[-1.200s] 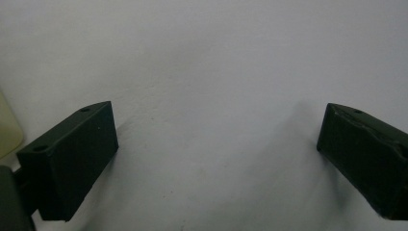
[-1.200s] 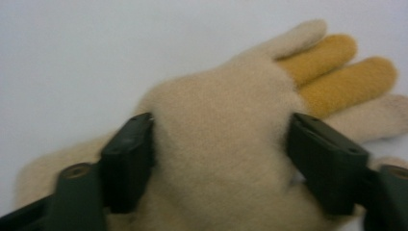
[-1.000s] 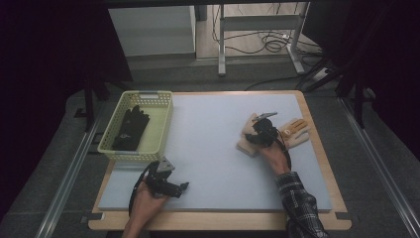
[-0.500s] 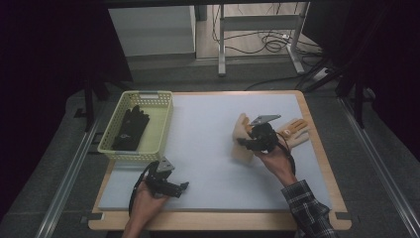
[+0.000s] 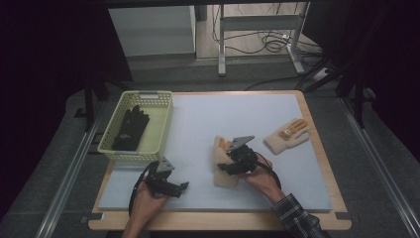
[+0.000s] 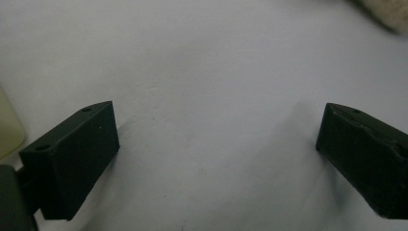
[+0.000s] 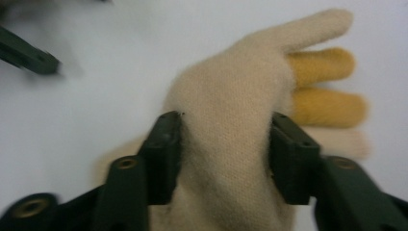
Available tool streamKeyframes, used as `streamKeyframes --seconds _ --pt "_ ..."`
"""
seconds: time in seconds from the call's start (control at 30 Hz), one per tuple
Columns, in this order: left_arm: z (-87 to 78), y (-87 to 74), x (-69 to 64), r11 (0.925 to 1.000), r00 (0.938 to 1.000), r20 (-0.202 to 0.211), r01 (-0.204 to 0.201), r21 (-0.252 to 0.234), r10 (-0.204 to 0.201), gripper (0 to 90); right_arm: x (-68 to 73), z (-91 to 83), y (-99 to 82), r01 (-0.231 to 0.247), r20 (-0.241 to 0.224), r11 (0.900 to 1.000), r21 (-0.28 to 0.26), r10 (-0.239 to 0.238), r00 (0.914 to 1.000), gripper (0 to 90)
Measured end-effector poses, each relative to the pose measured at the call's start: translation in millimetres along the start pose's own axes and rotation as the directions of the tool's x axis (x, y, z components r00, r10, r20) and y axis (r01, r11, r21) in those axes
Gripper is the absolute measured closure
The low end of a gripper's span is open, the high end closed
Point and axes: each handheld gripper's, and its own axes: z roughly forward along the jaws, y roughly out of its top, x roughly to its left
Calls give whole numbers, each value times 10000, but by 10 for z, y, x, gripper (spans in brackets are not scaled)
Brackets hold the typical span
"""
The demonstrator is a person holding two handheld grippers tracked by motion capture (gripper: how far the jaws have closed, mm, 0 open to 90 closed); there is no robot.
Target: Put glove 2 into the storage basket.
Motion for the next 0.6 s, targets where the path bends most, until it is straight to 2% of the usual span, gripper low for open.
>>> streamKeyframes --seconds 0.1,0.2,0.37,0.47,0.6 --pt "0 0 0 10000 10000 -2 2 0 -2 14 32 114 -49 6 199 9999 122 -9 9998 341" --pt "0 0 0 10000 10000 -1 1 0 -1 14 21 104 -50 -220 182 9998 -10 220 9996 282" --pt "-1 0 0 10000 10000 6 -3 4 3 14 -58 -7 -55 -486 306 9982 -338 496 9983 267" --pt "-1 0 0 10000 10000 3 -6 3 6 14 -128 -72 -81 -864 335 9949 -512 882 9955 267" --pt "-1 0 1 10000 10000 4 -8 4 8 14 -222 -148 -116 -1063 646 9927 -577 1099 9918 273"
